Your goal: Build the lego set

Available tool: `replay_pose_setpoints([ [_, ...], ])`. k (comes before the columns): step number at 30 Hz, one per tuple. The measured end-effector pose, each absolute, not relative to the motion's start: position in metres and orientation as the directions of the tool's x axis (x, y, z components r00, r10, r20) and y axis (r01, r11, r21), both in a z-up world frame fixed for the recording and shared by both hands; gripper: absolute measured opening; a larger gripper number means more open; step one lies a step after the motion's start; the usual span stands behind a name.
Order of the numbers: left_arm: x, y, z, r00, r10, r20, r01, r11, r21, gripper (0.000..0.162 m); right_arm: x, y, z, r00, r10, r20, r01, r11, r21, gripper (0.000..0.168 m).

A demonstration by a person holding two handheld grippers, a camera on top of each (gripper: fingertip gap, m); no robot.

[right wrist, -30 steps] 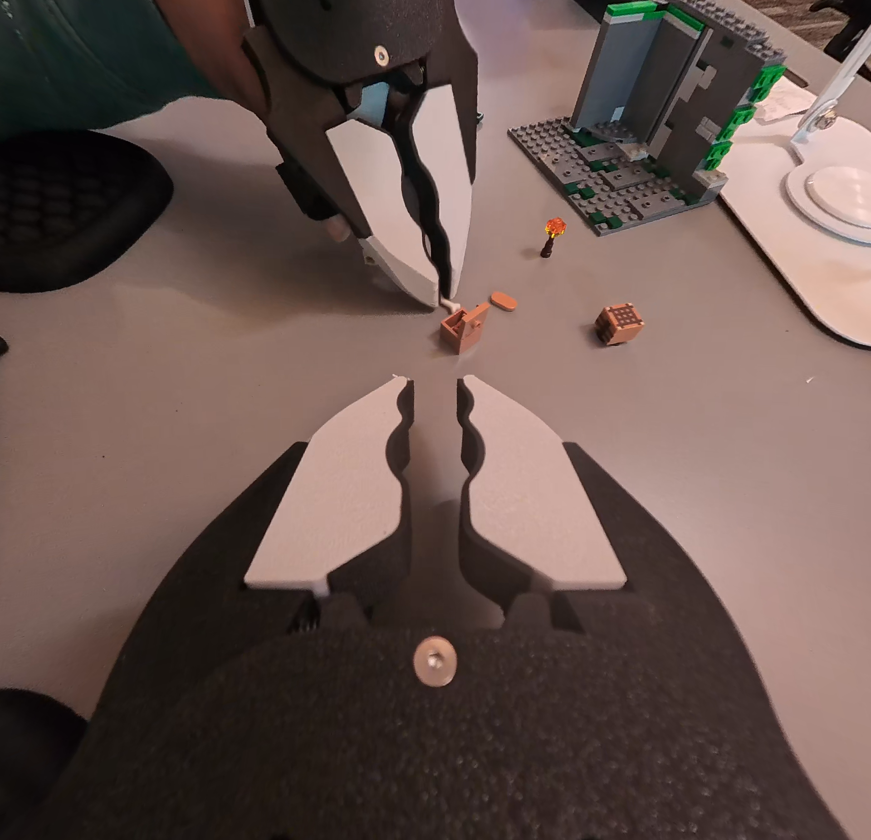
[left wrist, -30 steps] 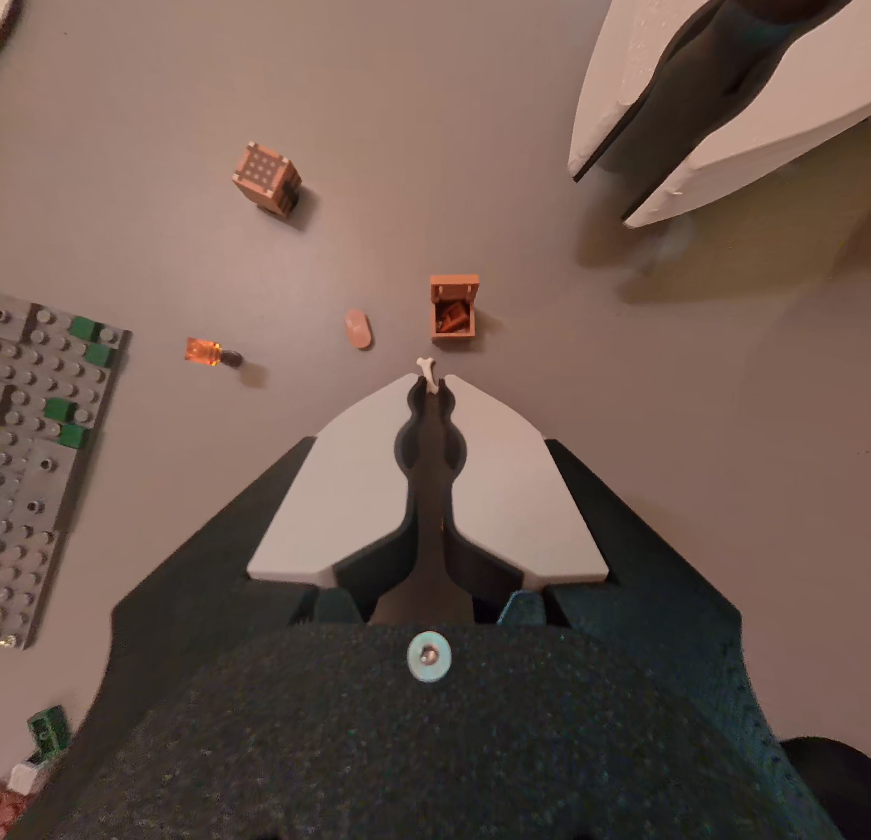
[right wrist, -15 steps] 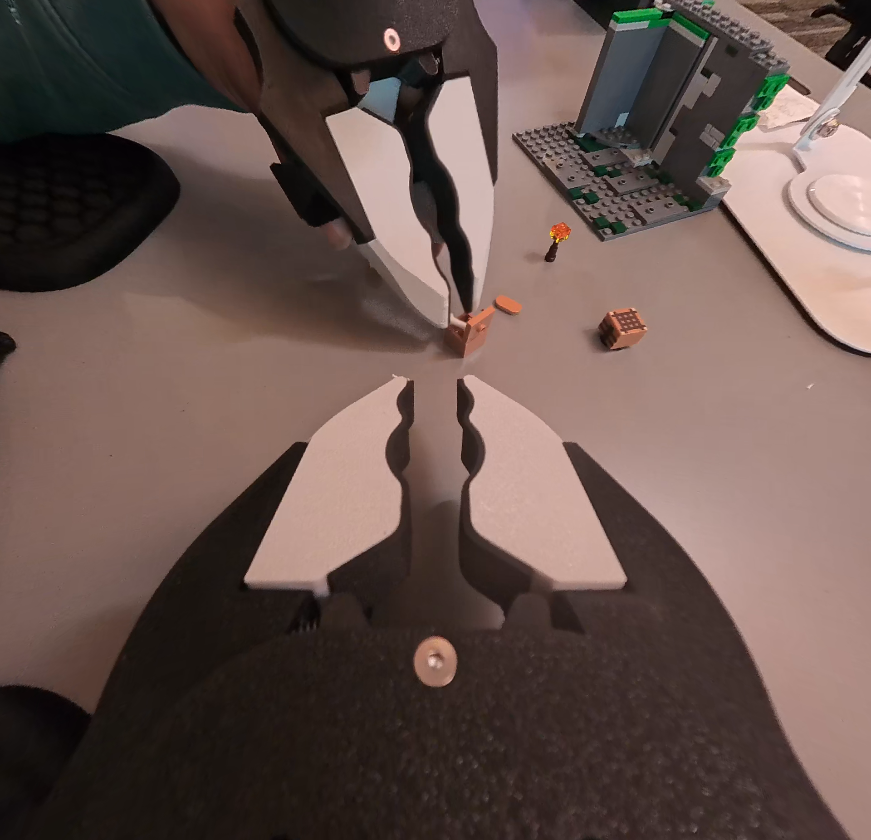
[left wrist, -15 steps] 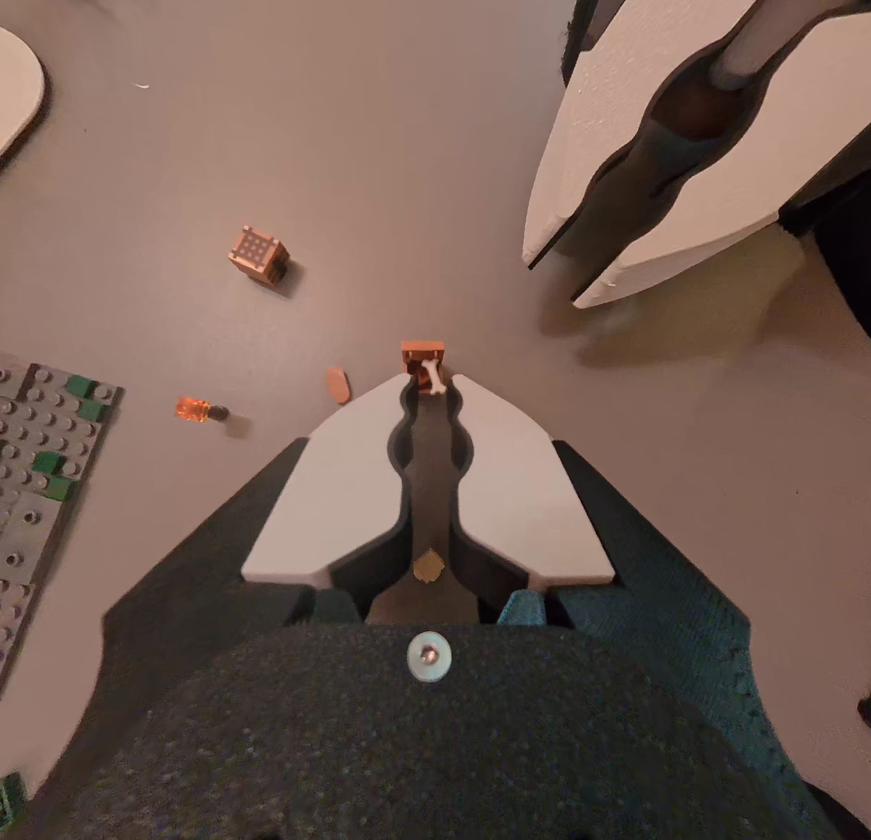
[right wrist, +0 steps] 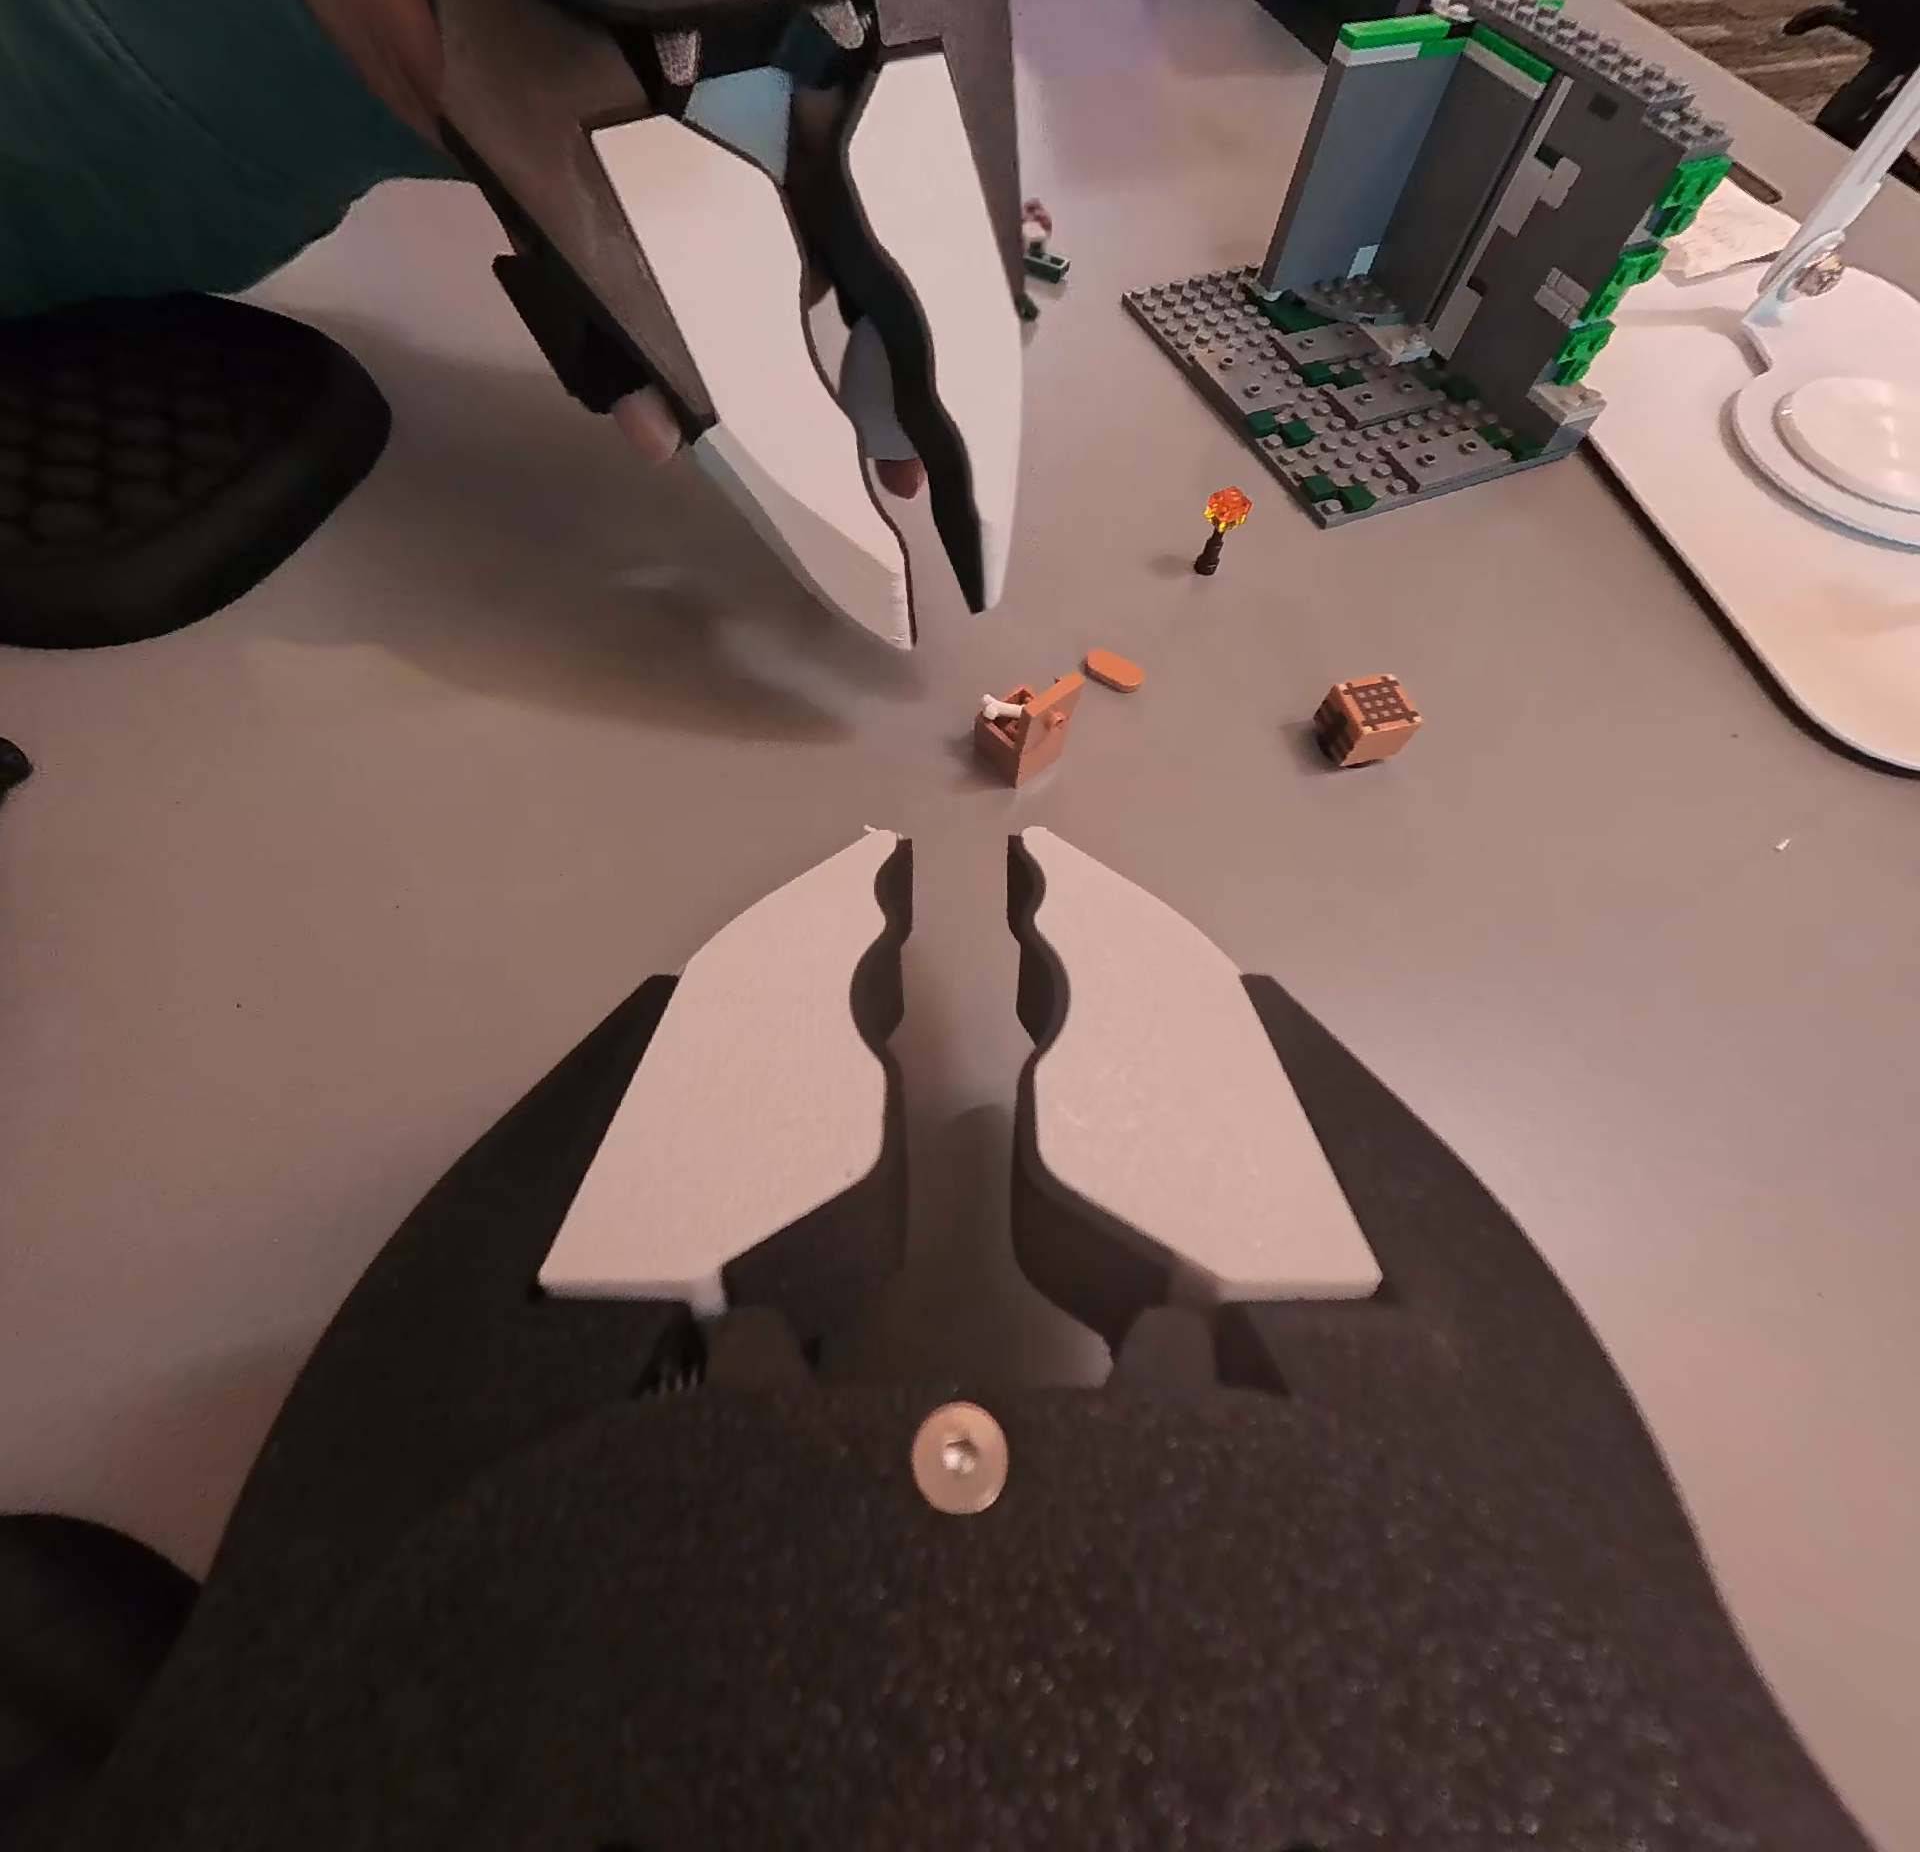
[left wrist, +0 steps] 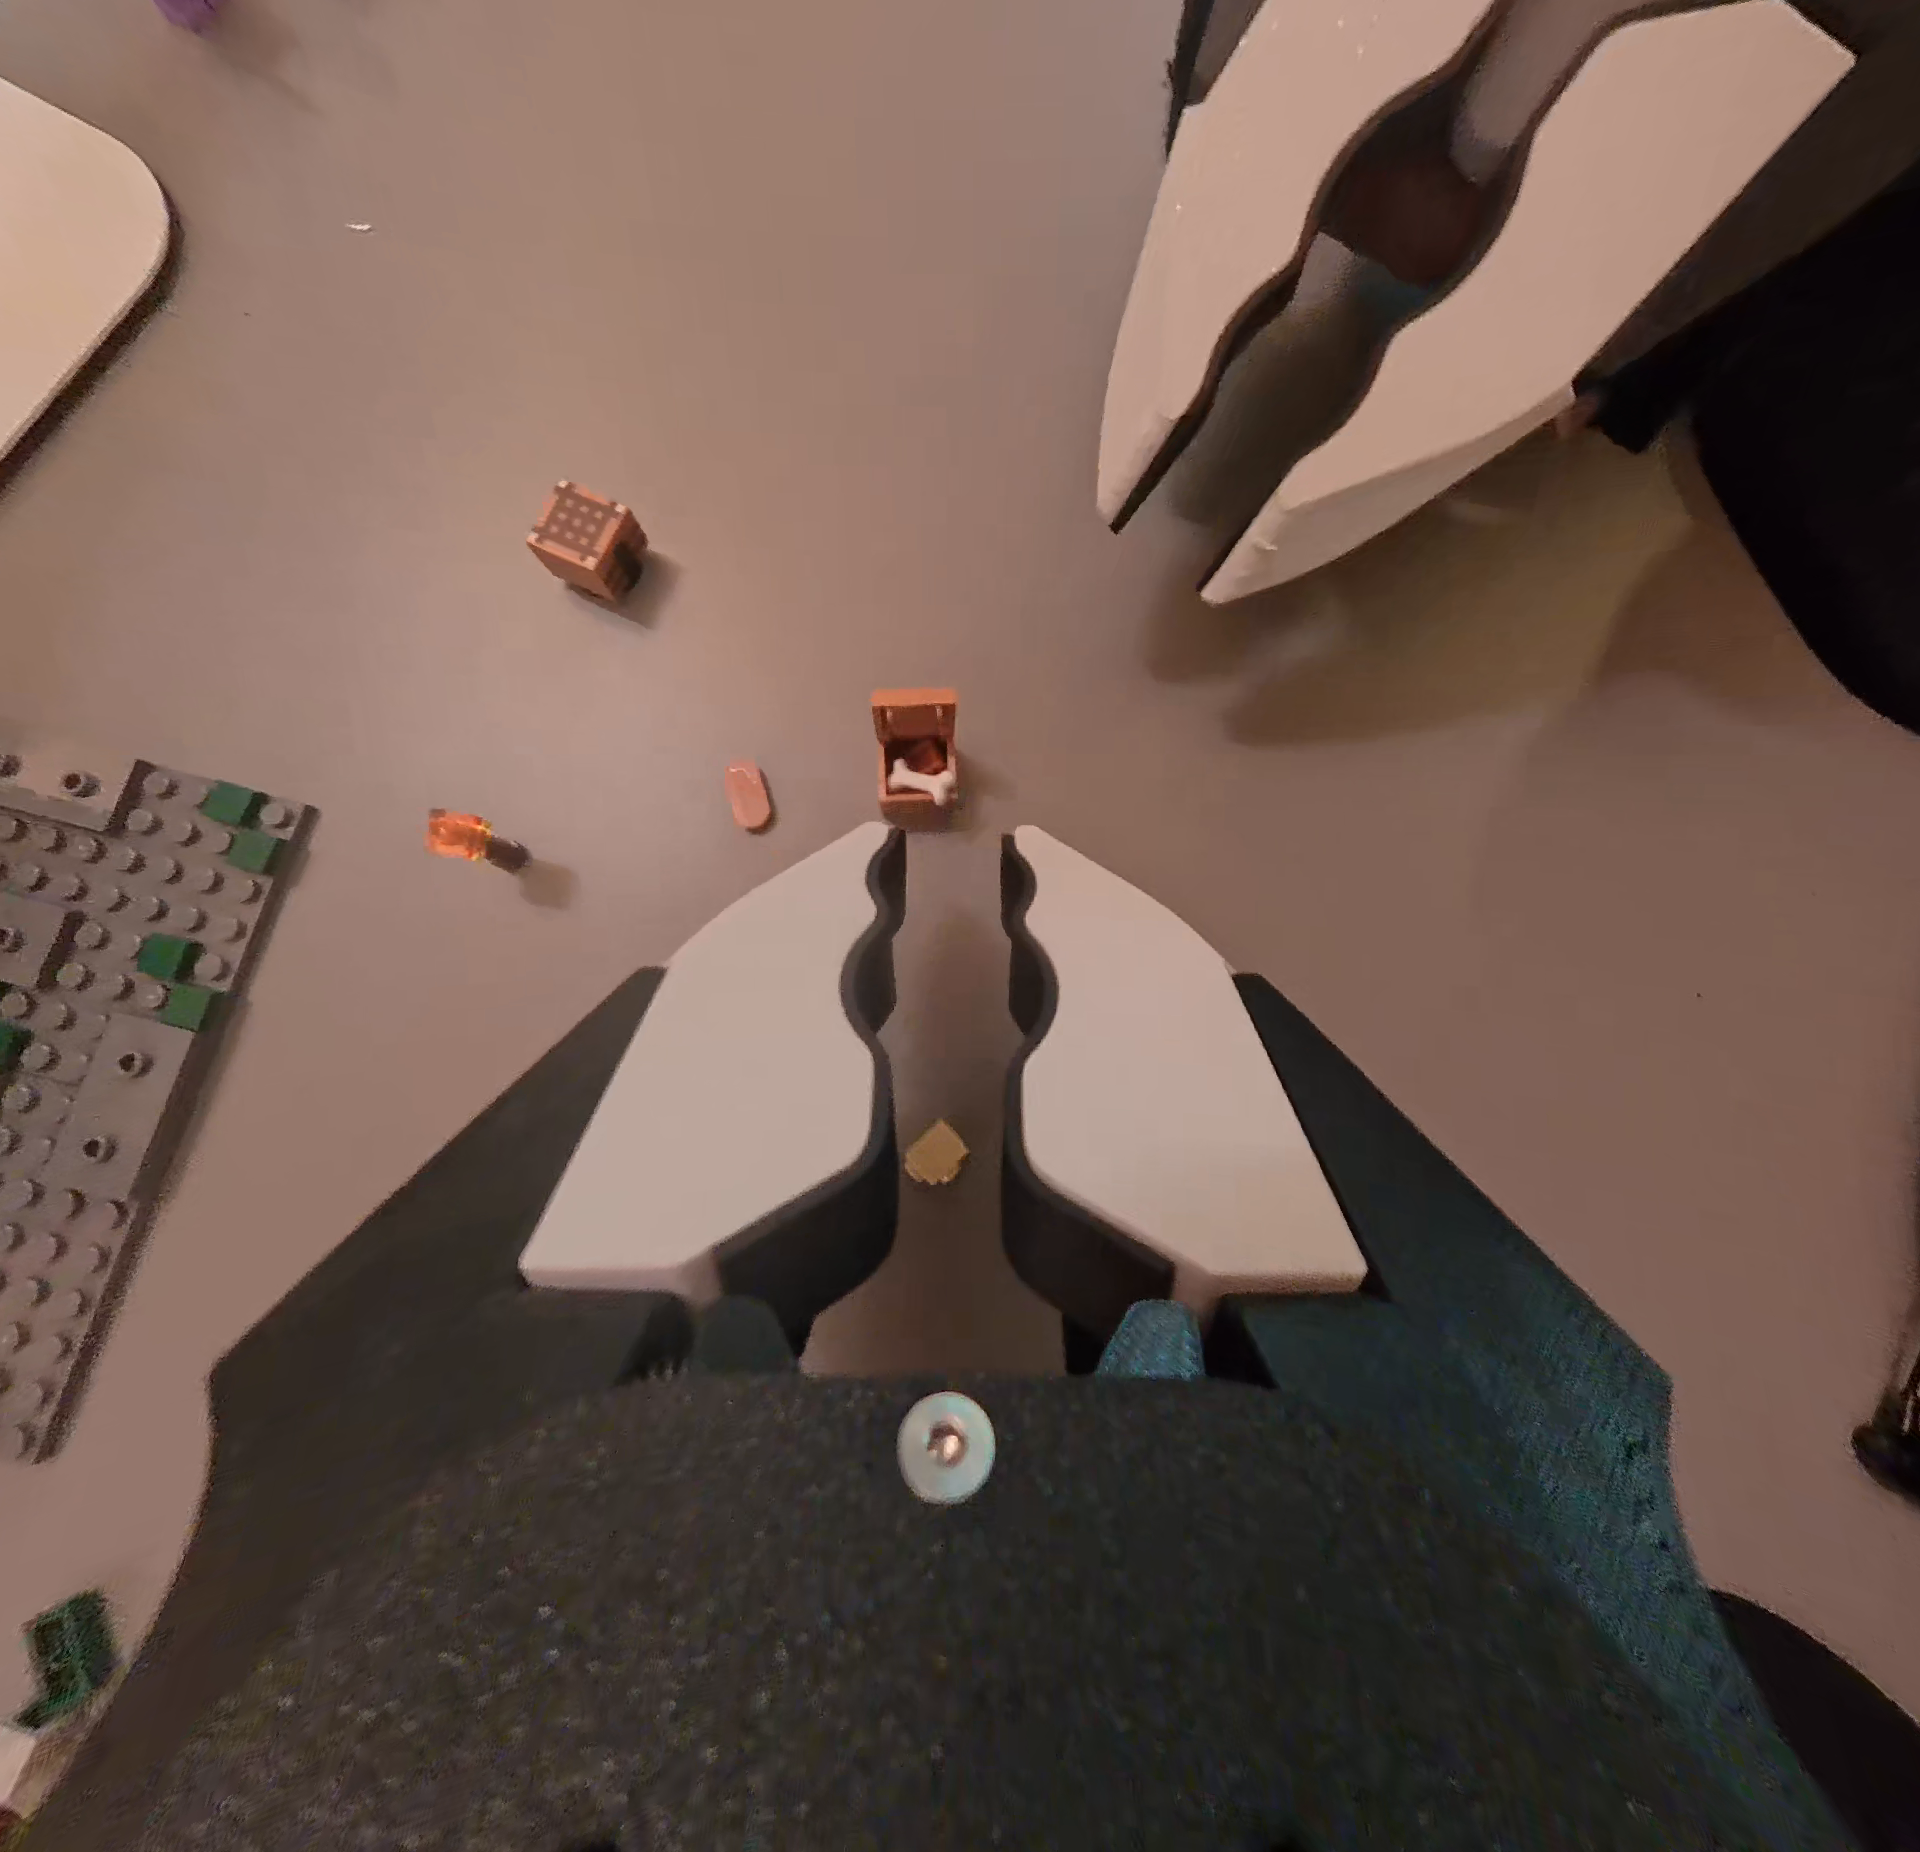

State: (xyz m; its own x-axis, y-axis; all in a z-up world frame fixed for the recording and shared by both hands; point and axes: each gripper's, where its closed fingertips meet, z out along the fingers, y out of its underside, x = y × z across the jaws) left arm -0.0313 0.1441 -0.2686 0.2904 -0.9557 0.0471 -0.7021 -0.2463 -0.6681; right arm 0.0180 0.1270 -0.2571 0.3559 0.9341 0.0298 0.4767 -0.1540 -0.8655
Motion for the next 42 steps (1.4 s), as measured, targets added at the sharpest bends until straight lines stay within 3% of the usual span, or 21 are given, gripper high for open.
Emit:
replay_pose_setpoints([
  [8,-0.019,0.135,-0.277,0.245,-0.968,0.051,-0.709,-0.215,-0.672,0.015,0.017,0.126,-0.259,0.352,0.935,0.031,0.483,-0.153,-0.862,0.017],
  [21,-0.013,0.137,-0.276,0.24,-0.969,0.053,-0.695,-0.21,-0.687,0.024,0.018,0.126,-0.259,0.353,0.935,0.031,0.483,-0.154,-0.862,0.017],
  [36,-0.032,0.192,-0.29,0.398,-0.916,0.04,-0.704,-0.333,-0.627,0.021,0.019,0.127,-0.258,0.357,0.933,0.031,0.481,-0.155,-0.863,0.017],
  [42,-0.031,0.191,-0.296,0.387,-0.921,0.039,-0.733,-0.333,-0.593,0.008,0.021,0.128,-0.258,0.36,0.932,0.029,0.479,-0.158,-0.864,0.017],
])
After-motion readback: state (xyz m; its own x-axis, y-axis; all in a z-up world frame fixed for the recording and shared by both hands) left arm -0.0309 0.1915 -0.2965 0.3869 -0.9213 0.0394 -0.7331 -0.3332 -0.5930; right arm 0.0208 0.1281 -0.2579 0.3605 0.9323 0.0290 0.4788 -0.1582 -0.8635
